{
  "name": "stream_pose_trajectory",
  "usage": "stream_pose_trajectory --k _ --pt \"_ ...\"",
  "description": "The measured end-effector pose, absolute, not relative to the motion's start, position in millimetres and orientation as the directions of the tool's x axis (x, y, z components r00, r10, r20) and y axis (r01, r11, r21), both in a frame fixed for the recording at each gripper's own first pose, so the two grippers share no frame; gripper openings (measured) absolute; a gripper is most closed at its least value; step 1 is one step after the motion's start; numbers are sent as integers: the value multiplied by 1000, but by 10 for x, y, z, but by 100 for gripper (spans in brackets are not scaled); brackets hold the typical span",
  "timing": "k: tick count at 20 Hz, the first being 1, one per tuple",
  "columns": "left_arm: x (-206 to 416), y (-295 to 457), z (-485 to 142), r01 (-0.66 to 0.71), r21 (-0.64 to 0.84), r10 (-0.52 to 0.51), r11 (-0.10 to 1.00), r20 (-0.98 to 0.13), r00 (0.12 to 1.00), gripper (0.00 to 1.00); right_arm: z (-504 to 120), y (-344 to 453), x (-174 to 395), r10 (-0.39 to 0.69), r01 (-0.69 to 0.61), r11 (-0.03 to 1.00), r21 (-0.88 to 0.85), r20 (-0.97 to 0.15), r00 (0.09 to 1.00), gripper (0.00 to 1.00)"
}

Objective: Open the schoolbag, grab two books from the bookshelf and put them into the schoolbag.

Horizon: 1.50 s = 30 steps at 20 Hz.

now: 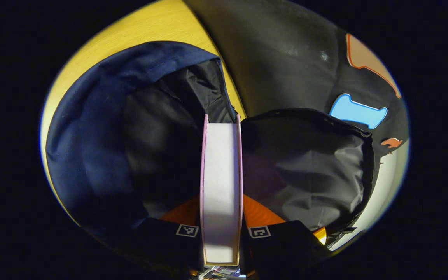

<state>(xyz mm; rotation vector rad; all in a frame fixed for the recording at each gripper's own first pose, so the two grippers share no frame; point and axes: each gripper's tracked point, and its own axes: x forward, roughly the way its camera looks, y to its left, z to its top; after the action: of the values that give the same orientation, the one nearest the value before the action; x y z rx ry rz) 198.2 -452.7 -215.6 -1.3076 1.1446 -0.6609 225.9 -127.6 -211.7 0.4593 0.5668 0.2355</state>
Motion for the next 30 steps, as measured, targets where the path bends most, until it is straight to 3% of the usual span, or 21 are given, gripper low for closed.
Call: stream_pose_trajectory --k 8,10,11,13,17,19,30 --pt "1996 -4535 -2145 -158 -947 -887 280 -318 336 35 -2157 -1272 2255 334 -80 871 484 -465 820 5" --pt "2004 -4537 -2234 -135 -926 -866 354 -379 327 39 -2170 -1269 2252 333 -77 870 487 -465 820 3" --pt "1983 -4518 -2323 -129 -903 -846 410 -429 316 35 -2172 -1267 2253 333 -77 870 487 -465 820 5" --pt "1917 -4486 -2424 -107 -877 -828 469 -478 293 58 -2183 -1260 2235 334 -80 872 484 -466 820 5" --pt "1824 -4354 -2718 -62 -756 -721 651 -642 262 78 -2183 -1277 2251 331 -73 870 488 -466 821 5" --pt "1815 -4252 -2688 -46 -733 -700 679 -665 261 90 -2190 -1271 2250 330 -74 871 486 -466 821 5" --pt "1814 -3804 -2429 221 -485 -533 846 -771 348 91 -2197 -1274 2231 317 -68 876 478 -464 827 3"
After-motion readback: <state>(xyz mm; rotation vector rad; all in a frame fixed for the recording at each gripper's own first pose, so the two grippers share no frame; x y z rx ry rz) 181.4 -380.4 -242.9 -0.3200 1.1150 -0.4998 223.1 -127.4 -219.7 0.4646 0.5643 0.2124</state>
